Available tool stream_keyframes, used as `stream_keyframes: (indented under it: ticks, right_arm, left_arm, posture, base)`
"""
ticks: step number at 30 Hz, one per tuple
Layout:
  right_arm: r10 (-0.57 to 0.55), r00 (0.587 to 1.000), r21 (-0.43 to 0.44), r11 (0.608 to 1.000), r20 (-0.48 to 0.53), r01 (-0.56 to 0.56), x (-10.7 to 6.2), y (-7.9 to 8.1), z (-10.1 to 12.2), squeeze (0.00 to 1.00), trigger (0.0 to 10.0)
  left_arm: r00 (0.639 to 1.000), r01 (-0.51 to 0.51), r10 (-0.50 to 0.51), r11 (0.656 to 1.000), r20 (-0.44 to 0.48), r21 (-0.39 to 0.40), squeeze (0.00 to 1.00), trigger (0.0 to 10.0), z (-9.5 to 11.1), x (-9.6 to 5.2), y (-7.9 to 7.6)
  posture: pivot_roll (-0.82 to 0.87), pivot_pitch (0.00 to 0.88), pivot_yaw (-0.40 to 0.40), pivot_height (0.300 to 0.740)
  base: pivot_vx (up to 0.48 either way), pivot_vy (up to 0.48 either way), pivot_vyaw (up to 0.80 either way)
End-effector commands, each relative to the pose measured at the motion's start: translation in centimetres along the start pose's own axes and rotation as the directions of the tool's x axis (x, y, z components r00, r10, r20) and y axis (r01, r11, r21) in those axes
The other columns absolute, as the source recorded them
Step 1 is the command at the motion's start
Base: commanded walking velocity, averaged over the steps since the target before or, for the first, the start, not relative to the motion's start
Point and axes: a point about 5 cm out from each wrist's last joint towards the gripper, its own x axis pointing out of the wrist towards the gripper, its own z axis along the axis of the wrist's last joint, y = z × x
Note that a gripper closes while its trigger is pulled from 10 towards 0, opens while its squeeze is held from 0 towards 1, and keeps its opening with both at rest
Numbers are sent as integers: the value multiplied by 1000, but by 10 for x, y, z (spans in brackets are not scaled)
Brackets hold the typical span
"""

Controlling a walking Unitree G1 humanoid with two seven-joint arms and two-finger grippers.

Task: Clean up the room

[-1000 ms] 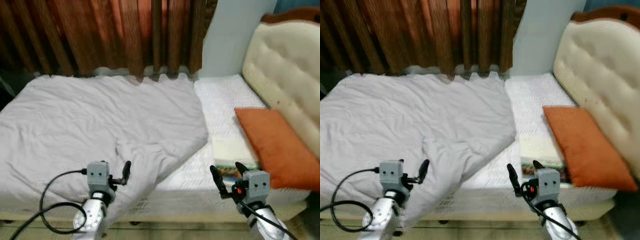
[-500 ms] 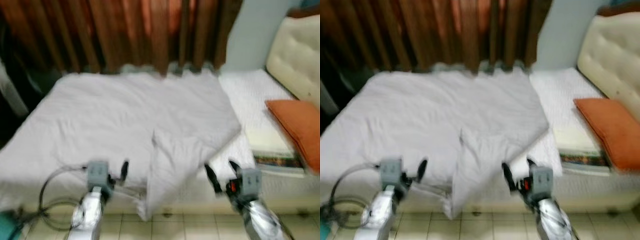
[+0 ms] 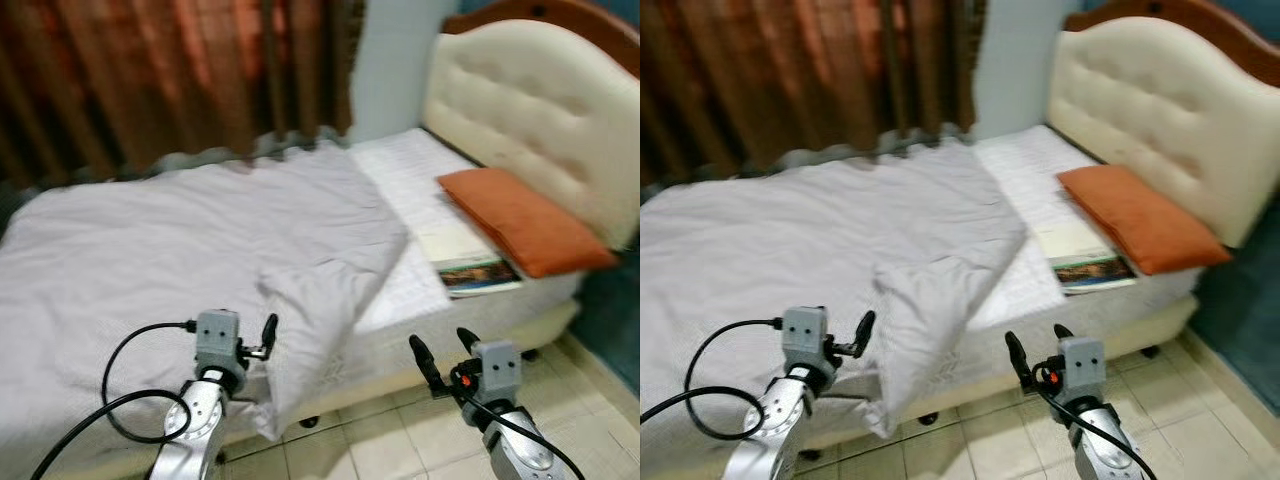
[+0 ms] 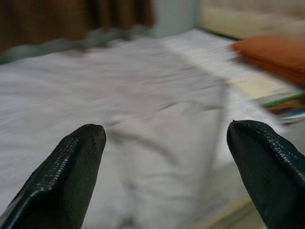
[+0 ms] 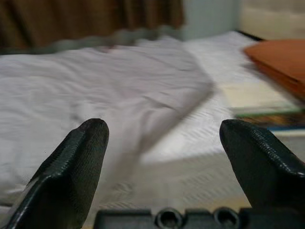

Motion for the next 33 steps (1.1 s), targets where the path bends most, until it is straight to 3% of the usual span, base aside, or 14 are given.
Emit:
stream_keyframes:
  ticks: [1, 11, 18, 23, 33]
  right_arm:
    - [33, 999, -2, 999, 16, -33, 5, 7, 2, 0, 10000]
    - [41, 999, -3, 999, 11, -41, 6, 7, 2, 0, 10000]
    - [41, 999, 10, 999, 8, -41, 7, 10, -1, 0, 10000]
    - [39, 999, 11, 999, 20, -40, 8, 10, 0, 0, 10000]
    - [43, 999, 11, 999, 25, -43, 9, 9, 2, 0, 10000]
  left_arm:
    - [999, -24, 24, 1000, -22, 1, 0, 10000, -3, -1, 10]
    - [999, -25, 25, 1000, -42, -16, 0, 10000, -6, -2, 9]
    - [999, -7, 11, 998, -50, 68, 0, 10000, -1, 6, 11]
    - [999, -24, 27, 996, -31, 90, 0, 10000, 5, 11, 10]
    - [999, -19, 23, 996, -49, 85, 0, 10000, 2, 11, 4]
  posture:
    - [-110, 0, 40, 740]
    - [-110, 4, 38, 740]
    - [-109, 6, 48, 740]
    - [-114, 3, 50, 740]
    - [-119, 9, 48, 740]
  base:
    - [244, 412, -800]
    - [24, 450, -800]
    - [0, 470, -800]
    - [0, 0, 0]
    - [440, 0, 0]
